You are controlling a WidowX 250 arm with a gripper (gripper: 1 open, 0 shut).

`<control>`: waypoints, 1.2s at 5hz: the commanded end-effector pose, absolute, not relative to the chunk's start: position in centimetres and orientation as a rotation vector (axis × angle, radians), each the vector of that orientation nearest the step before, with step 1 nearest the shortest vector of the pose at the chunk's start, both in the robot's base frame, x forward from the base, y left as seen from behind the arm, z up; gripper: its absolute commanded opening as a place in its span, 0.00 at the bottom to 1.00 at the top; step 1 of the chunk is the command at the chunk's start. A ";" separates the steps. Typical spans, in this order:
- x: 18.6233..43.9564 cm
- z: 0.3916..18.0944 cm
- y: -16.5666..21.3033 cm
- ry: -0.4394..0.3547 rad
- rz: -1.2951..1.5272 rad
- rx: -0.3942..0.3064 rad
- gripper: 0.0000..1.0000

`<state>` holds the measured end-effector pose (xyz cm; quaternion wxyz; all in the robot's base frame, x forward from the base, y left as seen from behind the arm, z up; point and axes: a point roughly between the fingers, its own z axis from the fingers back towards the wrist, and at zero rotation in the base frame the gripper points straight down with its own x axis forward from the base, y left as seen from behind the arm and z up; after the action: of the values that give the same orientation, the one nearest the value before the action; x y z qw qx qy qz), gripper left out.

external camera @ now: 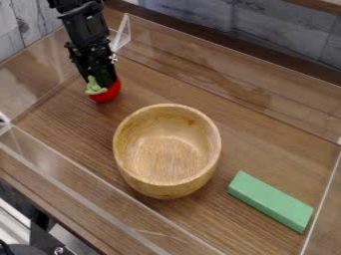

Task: Move the red fruit to the left

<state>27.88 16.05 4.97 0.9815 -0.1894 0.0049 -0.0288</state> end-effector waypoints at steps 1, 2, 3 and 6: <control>28.1 7.3 16.9 -0.037 -0.046 -0.340 1.00; 28.6 7.9 16.4 -0.040 -0.040 -0.337 1.00; 29.1 8.7 15.8 -0.047 -0.035 -0.333 1.00; 30.2 11.9 14.1 -0.091 -0.022 -0.310 1.00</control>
<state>29.32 13.87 8.36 0.9825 -0.1863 0.0051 0.0036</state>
